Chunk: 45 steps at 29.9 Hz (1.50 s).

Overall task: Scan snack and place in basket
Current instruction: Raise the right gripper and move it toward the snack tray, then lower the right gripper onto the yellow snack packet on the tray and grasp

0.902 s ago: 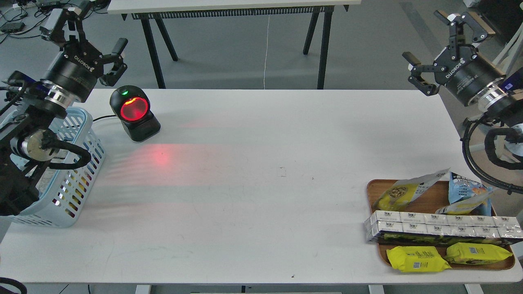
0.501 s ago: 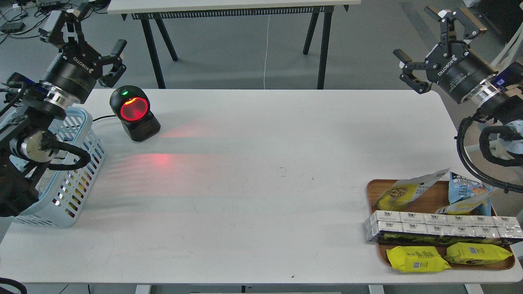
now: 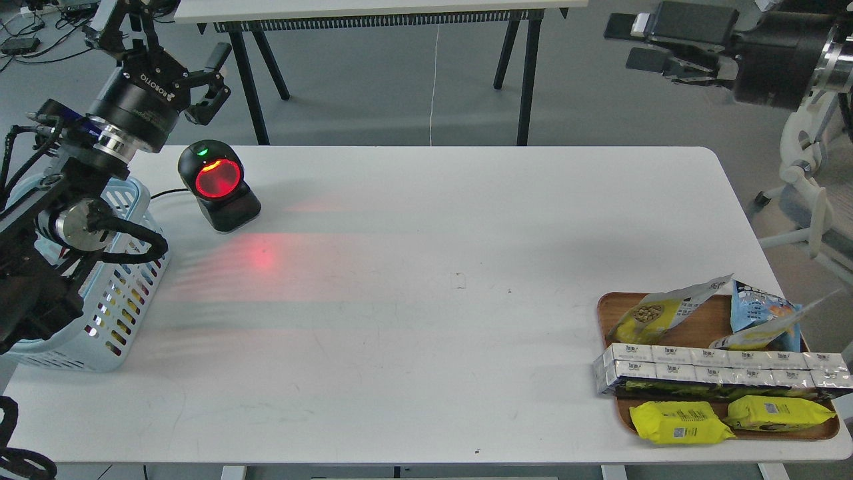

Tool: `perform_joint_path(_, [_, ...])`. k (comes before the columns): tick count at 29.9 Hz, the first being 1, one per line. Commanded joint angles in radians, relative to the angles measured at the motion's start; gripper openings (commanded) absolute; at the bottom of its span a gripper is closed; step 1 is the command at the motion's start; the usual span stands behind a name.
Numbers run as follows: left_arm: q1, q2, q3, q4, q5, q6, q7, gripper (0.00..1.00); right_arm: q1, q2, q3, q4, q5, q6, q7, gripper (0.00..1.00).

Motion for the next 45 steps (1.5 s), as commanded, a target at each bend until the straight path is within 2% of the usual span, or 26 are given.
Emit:
perform_joint_path(1, [0.001,0.001,0.0,0.001,0.0,0.0,0.0,1.0,0.067,-0.033,-0.001,0.161,-0.344,0.0,-0.015,0.98])
perform_joint_path(7, [0.008,0.0,0.003,0.001,0.0,0.0,0.0,1.0,0.058,-0.073,-0.012,0.423,-0.794,0.0,-0.014,0.98])
perform_joint_path(14, [0.017,-0.004,0.005,0.003,0.001,0.0,0.0,1.0,0.061,-0.073,-0.181,0.431,-1.0,0.0,-0.023,0.98])
perform_joint_path(25, [0.019,-0.005,0.006,0.007,0.003,0.0,0.0,1.0,0.064,-0.024,-0.345,0.43,-1.031,0.0,-0.015,0.98])
perform_joint_path(29, [0.024,-0.005,0.008,0.015,0.004,0.0,0.0,1.0,0.053,-0.011,-0.406,0.428,-1.109,0.0,-0.017,0.98])
perform_joint_path(45, [0.03,-0.02,0.015,0.023,0.012,0.0,0.0,1.0,-0.026,-0.021,-0.425,0.39,-1.154,0.0,-0.023,0.95])
